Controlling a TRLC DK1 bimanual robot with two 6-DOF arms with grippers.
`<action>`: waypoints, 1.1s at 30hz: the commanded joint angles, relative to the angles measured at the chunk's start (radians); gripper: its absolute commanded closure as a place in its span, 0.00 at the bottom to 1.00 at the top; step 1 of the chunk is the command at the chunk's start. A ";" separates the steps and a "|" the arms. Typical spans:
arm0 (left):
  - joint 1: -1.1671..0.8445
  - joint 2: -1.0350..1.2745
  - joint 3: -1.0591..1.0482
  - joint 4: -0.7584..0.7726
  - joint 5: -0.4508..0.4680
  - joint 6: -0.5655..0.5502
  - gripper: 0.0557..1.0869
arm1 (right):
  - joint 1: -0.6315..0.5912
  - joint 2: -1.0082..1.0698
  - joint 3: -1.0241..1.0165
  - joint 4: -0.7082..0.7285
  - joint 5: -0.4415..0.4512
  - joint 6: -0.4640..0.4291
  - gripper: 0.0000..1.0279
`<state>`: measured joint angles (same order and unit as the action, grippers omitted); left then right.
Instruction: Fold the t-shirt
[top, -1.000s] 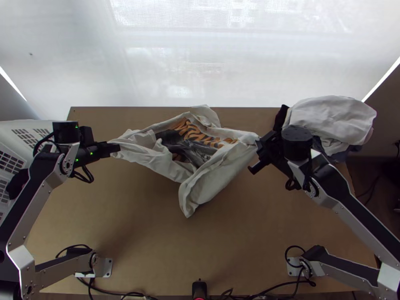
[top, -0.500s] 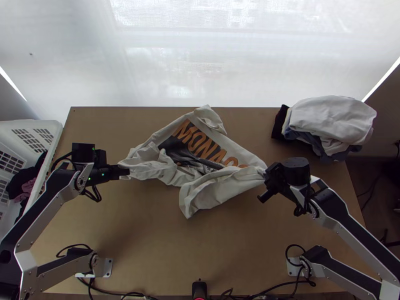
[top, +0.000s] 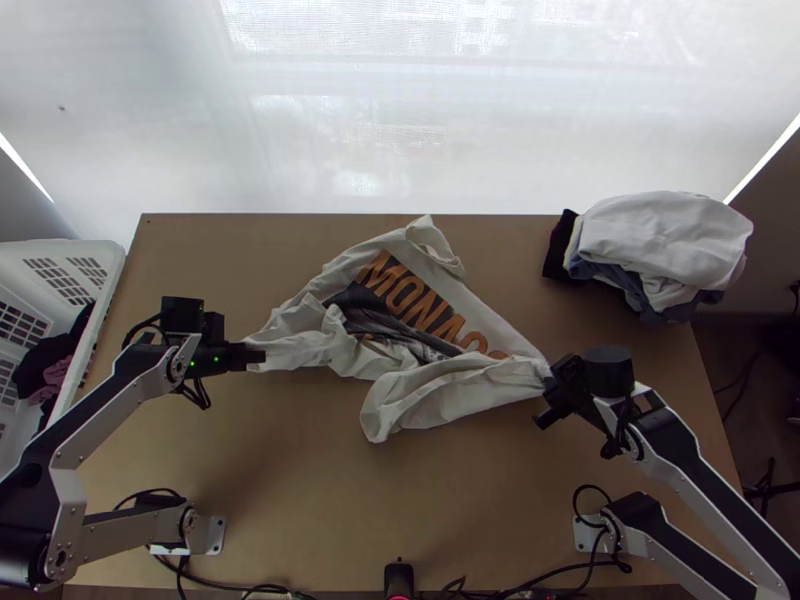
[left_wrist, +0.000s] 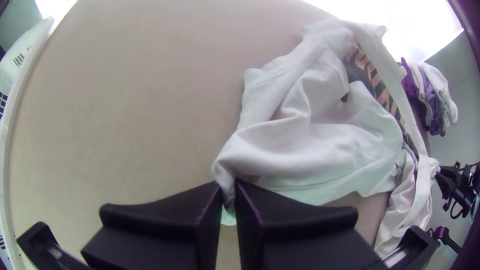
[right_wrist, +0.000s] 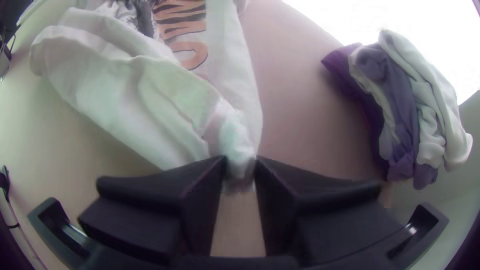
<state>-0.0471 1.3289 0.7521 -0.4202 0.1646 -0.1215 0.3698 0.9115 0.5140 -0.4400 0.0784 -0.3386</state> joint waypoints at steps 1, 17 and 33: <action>-0.040 0.021 0.115 -0.055 0.004 0.006 0.37 | -0.023 -0.053 0.009 0.023 -0.005 0.055 0.20; -0.488 0.207 0.526 -0.348 0.168 0.017 0.14 | -0.023 0.036 0.216 0.006 -0.006 0.084 0.05; -0.818 0.480 0.756 -0.460 0.167 0.060 0.12 | -0.046 0.061 0.236 0.012 -0.005 0.078 0.05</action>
<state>-0.7544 1.7035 1.4273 -0.8455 0.3328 -0.0769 0.3332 0.9676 0.7414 -0.4301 0.0738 -0.2577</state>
